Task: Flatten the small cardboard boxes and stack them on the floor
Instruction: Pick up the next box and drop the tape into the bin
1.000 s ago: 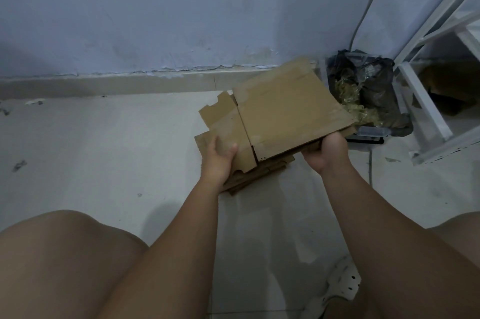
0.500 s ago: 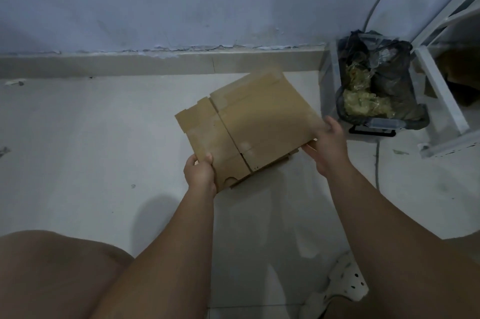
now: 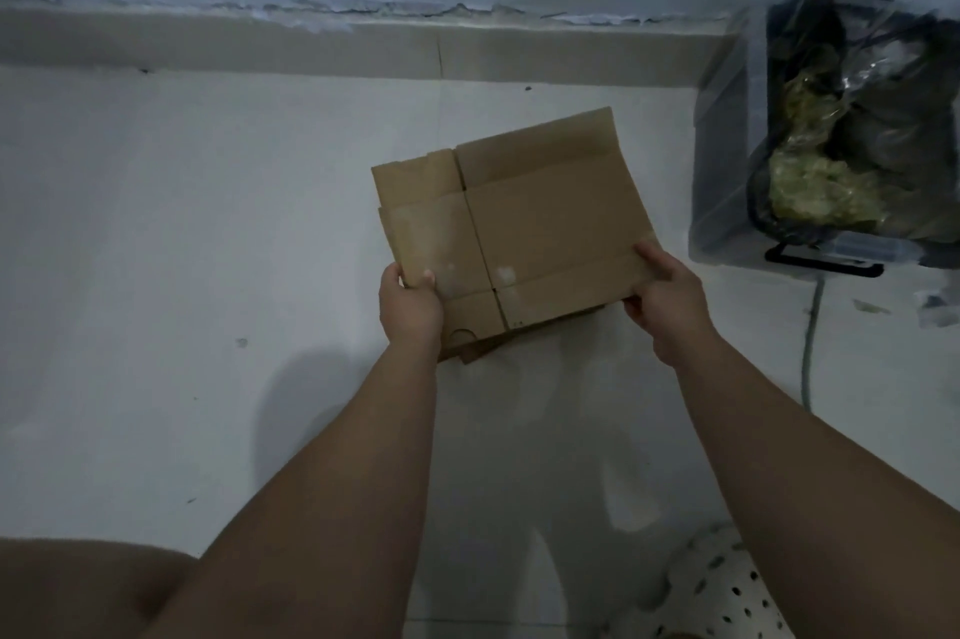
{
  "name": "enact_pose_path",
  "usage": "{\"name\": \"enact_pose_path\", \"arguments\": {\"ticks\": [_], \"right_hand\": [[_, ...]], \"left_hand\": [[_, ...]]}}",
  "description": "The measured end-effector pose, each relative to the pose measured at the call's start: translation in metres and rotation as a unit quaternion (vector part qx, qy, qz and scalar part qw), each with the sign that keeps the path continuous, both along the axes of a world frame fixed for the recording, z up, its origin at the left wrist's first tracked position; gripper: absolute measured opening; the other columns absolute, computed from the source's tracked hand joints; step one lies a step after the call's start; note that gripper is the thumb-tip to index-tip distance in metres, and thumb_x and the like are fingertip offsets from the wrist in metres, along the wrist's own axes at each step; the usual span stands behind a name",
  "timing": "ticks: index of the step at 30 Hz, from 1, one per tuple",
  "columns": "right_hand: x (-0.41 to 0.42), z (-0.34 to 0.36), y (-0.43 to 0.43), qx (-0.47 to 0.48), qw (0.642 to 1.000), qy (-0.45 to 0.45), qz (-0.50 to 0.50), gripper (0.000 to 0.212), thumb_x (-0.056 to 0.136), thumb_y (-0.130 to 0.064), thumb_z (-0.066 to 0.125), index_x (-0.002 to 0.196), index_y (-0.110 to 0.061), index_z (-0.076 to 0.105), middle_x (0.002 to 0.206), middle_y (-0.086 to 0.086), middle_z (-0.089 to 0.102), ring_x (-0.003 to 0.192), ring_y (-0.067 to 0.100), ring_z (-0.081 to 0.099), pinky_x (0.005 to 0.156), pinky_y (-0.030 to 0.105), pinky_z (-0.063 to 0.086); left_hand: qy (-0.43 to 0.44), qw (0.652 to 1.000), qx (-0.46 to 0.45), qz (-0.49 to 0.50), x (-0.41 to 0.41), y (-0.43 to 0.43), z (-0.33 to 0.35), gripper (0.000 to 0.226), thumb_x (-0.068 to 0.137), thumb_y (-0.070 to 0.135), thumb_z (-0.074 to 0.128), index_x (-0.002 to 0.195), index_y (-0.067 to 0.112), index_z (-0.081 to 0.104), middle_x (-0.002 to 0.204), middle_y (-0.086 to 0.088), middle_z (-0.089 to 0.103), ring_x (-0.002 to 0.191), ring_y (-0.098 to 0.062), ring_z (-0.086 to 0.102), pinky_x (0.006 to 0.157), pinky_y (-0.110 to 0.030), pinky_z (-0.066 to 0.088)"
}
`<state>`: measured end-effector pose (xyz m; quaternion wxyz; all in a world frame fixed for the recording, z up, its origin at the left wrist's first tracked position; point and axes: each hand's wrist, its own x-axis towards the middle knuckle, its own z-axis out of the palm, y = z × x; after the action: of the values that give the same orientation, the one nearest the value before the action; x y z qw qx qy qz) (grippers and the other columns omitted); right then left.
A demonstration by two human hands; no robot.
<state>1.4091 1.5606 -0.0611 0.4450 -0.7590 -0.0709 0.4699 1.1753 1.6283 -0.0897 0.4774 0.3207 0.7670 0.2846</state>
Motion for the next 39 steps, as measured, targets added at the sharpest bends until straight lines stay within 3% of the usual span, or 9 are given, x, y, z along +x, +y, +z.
{"name": "enact_pose_path", "arguments": {"ticks": [10, 14, 18, 21, 23, 28, 32, 36, 39], "right_hand": [[0.014, -0.041, 0.021, -0.045, 0.993, -0.021, 0.108, 0.063, 0.089, 0.013, 0.039, 0.141, -0.022, 0.045, 0.133, 0.007, 0.050, 0.082, 0.012, 0.056, 0.051, 0.012, 0.049], [0.013, -0.062, 0.022, -0.145, 0.944, -0.161, 0.249, 0.058, 0.092, -0.009, 0.048, 0.142, -0.037, 0.041, 0.143, 0.013, 0.037, 0.115, 0.030, 0.050, 0.098, 0.035, 0.047], [0.001, -0.069, 0.026, -0.229, 0.863, -0.293, 0.342, 0.048, 0.090, -0.026, 0.048, 0.135, -0.042, 0.045, 0.159, 0.011, 0.003, 0.139, 0.037, 0.016, 0.108, 0.047, 0.029], [0.007, -0.070, 0.037, -0.202, 0.816, -0.336, 0.424, 0.044, 0.091, -0.031, 0.048, 0.133, -0.018, 0.049, 0.143, 0.016, 0.039, 0.131, 0.036, 0.035, 0.099, 0.040, 0.036], [0.011, -0.068, 0.043, -0.186, 0.829, -0.315, 0.424, 0.050, 0.092, -0.033, 0.051, 0.136, -0.011, 0.046, 0.131, 0.016, 0.051, 0.119, 0.034, 0.049, 0.089, 0.033, 0.039], [0.011, -0.062, 0.048, -0.178, 0.818, -0.311, 0.450, 0.067, 0.094, -0.029, 0.050, 0.152, -0.026, 0.018, 0.130, 0.017, 0.054, 0.112, 0.033, 0.053, 0.080, 0.030, 0.040], [0.003, -0.060, 0.049, -0.216, 0.813, -0.299, 0.451, 0.067, 0.094, -0.020, 0.045, 0.153, -0.030, 0.014, 0.140, 0.020, 0.042, 0.120, 0.035, 0.048, 0.093, 0.036, 0.042], [-0.007, -0.055, 0.046, -0.258, 0.799, -0.325, 0.436, 0.067, 0.093, -0.018, 0.046, 0.151, -0.033, 0.018, 0.138, 0.019, 0.027, 0.115, 0.035, 0.045, 0.095, 0.041, 0.041], [-0.017, -0.056, 0.048, -0.242, 0.755, -0.398, 0.462, 0.061, 0.092, -0.015, 0.047, 0.149, -0.015, 0.027, 0.154, 0.015, 0.014, 0.137, 0.033, 0.025, 0.105, 0.043, 0.033]], "left_hand": [[0.053, 0.996, -0.070, -0.012, -0.002, 0.007, -0.047, 0.037, 0.094, 0.026, 0.052, 0.128, 0.012, 0.046, 0.123, -0.009, 0.057, 0.111, -0.028, 0.054, 0.095, -0.035, 0.043], [0.126, 0.987, -0.059, -0.078, -0.004, 0.005, -0.053, 0.064, 0.088, 0.024, 0.059, 0.142, 0.021, 0.024, 0.132, -0.014, 0.037, 0.099, -0.028, 0.049, 0.084, -0.034, 0.039], [0.162, 0.976, -0.088, -0.115, 0.004, 0.009, -0.054, 0.087, 0.077, 0.043, 0.066, 0.145, 0.035, 0.012, 0.135, -0.013, 0.029, 0.118, -0.036, 0.040, 0.092, -0.043, 0.039], [0.138, 0.964, -0.153, -0.168, 0.017, 0.001, -0.058, 0.120, 0.067, 0.057, 0.074, 0.144, 0.040, -0.016, 0.144, -0.014, 0.017, 0.126, -0.040, 0.034, 0.100, -0.053, 0.035], [0.165, 0.955, -0.172, -0.177, 0.024, -0.001, -0.062, 0.128, 0.065, 0.058, 0.076, 0.142, 0.037, -0.023, 0.147, -0.016, 0.011, 0.128, -0.042, 0.032, 0.103, -0.056, 0.032], [0.200, 0.942, -0.169, -0.210, 0.029, 0.005, -0.063, 0.107, 0.074, 0.056, 0.070, 0.141, 0.051, -0.014, 0.153, -0.016, -0.003, 0.131, -0.043, 0.027, 0.106, -0.057, 0.028], [0.336, 0.886, -0.076, -0.311, 0.040, 0.020, -0.057, 0.071, 0.087, 0.050, 0.057, 0.140, 0.053, 0.010, 0.155, -0.009, -0.017, 0.141, -0.042, -0.002, 0.110, -0.062, 0.008], [0.369, 0.837, -0.035, -0.404, 0.038, 0.049, -0.055, 0.064, 0.092, 0.041, 0.052, 0.144, 0.045, 0.014, 0.156, -0.008, 0.001, 0.141, -0.036, 0.007, 0.110, -0.058, 0.012], [0.349, 0.823, -0.034, -0.447, 0.032, 0.070, -0.054, 0.068, 0.093, 0.036, 0.052, 0.146, 0.045, 0.012, 0.158, -0.007, -0.001, 0.144, -0.033, 0.005, 0.112, -0.053, 0.017]]}}
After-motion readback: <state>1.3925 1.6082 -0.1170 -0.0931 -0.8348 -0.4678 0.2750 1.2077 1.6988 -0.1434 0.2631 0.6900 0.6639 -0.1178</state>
